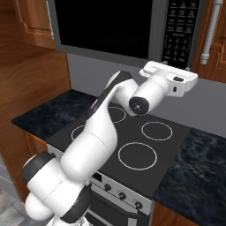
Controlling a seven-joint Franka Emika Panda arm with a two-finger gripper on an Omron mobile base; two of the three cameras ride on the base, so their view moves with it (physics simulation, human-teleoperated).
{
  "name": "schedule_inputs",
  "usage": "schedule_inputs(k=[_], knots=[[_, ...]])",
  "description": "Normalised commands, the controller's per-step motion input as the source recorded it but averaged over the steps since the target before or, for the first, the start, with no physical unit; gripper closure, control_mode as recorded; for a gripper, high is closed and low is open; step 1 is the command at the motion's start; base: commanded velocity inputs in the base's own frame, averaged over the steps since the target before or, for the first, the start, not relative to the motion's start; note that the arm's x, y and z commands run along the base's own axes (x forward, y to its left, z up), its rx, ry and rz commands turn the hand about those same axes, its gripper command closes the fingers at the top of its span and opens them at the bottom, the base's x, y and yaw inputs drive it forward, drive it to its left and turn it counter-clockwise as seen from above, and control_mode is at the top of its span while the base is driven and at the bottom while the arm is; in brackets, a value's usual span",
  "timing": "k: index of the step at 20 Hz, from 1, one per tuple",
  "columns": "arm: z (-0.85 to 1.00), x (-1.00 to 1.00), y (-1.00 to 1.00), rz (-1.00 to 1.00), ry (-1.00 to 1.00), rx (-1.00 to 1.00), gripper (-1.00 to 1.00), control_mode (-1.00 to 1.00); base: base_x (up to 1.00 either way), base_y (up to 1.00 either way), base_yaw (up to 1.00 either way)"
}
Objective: Transport the chicken drumstick from the fridge to the microwave and turn on the microwave.
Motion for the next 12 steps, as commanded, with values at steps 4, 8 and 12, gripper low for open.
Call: schedule_inputs(k=[4, 8, 12], knots=[[0.0, 0.0, -0.11, 0.01, -0.17, 0.01, -1.0, -1.0, 0.0, 0.0, 0.0], [0.0, 0.07, -0.15, 0.01, -0.07, 0.01, -1.0, -1.0, 0.0, 0.0, 0.0], [0.0, 0.08, -0.08, 0.0, -0.03, 0.0, -1.0, -1.0, 0.0, 0.0, 0.0]])
